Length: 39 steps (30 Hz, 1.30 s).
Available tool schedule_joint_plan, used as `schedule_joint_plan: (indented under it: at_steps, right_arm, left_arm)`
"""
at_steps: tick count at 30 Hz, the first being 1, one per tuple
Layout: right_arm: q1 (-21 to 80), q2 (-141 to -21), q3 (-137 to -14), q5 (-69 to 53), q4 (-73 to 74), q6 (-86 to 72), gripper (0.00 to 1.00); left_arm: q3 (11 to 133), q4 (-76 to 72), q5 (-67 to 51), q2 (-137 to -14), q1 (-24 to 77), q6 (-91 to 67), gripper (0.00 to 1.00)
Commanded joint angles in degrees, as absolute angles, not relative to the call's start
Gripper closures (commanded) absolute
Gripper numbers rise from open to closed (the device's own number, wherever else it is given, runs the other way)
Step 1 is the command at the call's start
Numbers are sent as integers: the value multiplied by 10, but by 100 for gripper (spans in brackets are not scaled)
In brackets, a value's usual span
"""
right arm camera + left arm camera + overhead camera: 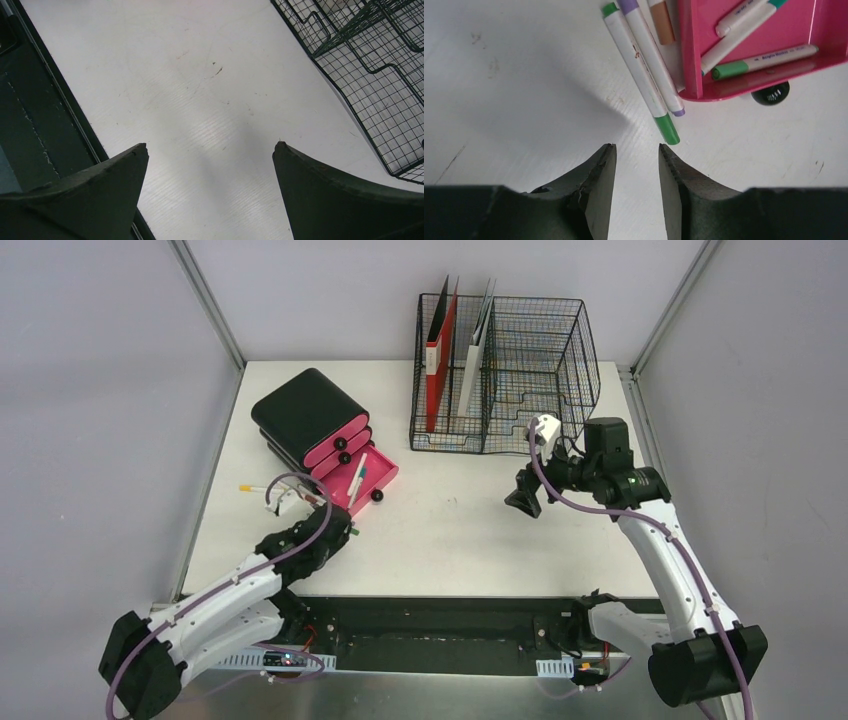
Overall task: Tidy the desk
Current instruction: Pick up the stationery from the center of the board.
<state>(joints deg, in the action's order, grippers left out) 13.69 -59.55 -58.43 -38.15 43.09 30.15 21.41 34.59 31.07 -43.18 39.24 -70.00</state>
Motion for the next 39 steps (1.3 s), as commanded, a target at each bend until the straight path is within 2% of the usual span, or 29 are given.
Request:
schedule_joint_plan:
  at_steps: [1,7,17,29,39]
  right_arm:
    - [135,-597,-600,-382,427,310,1]
    - [130,-595,-600,-384,428,310,1]
    - [127,-592,-601,-384,430,313,1]
    - [127,-594,-600,-387,431,314,1]
    - [127,-593,-600,-388,432,315,1]
  left_arm:
    - [293,442,358,-507,384,-808,62]
    - [350,443,366,-603,379,-810,62]
    - [371,379,340,-675,347,-769,65]
    - [367,316,308,-725,326,-733,64]
    - [370,318,281,-760,317,-730,65]
